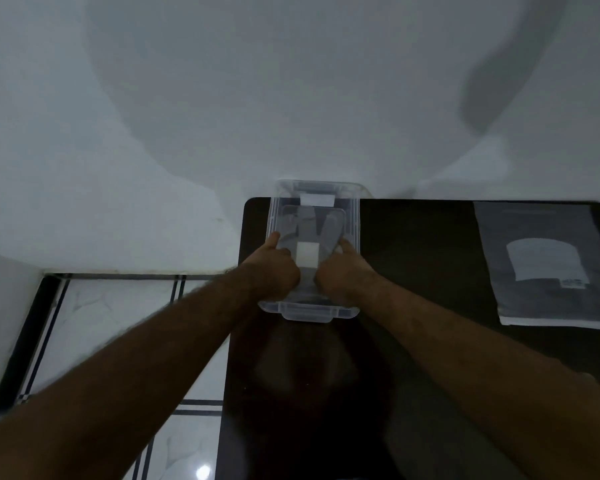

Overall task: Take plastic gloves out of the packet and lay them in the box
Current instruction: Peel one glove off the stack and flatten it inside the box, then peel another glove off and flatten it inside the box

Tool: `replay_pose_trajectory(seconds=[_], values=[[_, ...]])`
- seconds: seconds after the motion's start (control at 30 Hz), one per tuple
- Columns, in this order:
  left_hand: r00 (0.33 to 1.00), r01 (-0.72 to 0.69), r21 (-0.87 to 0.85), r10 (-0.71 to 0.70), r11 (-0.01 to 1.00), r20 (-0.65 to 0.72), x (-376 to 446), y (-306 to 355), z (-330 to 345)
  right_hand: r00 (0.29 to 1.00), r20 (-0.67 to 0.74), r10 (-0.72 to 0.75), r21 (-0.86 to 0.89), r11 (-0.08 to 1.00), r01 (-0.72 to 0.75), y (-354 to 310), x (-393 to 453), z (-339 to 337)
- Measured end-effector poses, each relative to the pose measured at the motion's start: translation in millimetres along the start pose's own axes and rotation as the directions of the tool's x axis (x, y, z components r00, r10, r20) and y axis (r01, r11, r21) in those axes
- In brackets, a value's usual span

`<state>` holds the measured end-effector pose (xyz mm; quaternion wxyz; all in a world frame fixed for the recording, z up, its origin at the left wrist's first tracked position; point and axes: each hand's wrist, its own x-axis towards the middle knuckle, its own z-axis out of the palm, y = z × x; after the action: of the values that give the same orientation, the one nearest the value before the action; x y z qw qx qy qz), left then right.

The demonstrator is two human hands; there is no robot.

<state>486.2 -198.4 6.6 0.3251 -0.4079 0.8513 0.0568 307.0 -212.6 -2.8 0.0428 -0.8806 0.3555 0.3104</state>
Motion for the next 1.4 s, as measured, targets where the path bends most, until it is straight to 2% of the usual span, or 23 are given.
replay_pose_trajectory(seconds=[0.13,0.23,0.3,0.4,0.5,0.6,0.77,0.97,1.2,1.27,1.4], values=[[0.999,-0.03,0.025,0.029,0.999,0.022,5.6,-0.6,3.8,0.982,0.16,-0.101,0.046,0.994,0.095,-3.9,-8.4,-9.3],[0.996,-0.057,0.003,0.057,0.998,0.065,5.4,-3.6,-3.9,0.964,0.196,-0.178,0.144,0.978,0.151,-3.6,-10.0,-15.6],[0.996,-0.063,-0.006,0.063,0.998,0.069,3.5,-6.2,-10.3,0.974,0.137,-0.183,0.232,0.961,0.148,-1.2,-10.8,-15.4],[0.999,-0.032,0.02,0.032,0.999,-0.028,-2.8,-9.6,-18.5,0.994,-0.015,-0.108,0.323,0.94,0.107,6.6,-18.3,-17.1],[0.99,0.056,-0.105,-0.069,0.993,-0.122,-19.3,-7.2,-31.6,0.987,-0.16,0.01,0.33,0.943,0.044,19.1,-42.5,-18.4],[0.964,0.11,-0.232,-0.16,0.966,-0.211,-46.1,13.8,-50.9,0.947,-0.3,0.114,0.377,0.926,0.008,36.4,-92.1,-7.6],[0.939,0.017,-0.319,-0.125,0.948,-0.322,-74.5,105.0,-79.4,0.913,-0.376,0.158,0.354,0.935,-0.016,56.6,-202.5,58.5],[0.907,-0.166,-0.415,-0.026,0.895,-0.419,-46.6,250.3,-84.5,0.944,-0.298,0.144,0.42,0.907,-0.006,70.6,-317.9,180.1],[0.926,-0.29,-0.572,0.073,0.767,-0.371,-1.7,433.5,-94.4,0.95,-0.205,0.237,0.511,0.853,-0.103,99.9,-437.4,337.5],[0.924,-0.29,-0.545,0.081,0.787,-0.375,8.8,472.6,-88.4,0.963,-0.174,0.205,0.489,0.867,-0.096,102.8,-455.5,368.3],[0.942,-0.243,-0.383,0.123,0.891,-0.311,26.0,526.2,-75.2,0.978,-0.158,0.133,0.394,0.917,-0.061,99.9,-470.0,403.5]])
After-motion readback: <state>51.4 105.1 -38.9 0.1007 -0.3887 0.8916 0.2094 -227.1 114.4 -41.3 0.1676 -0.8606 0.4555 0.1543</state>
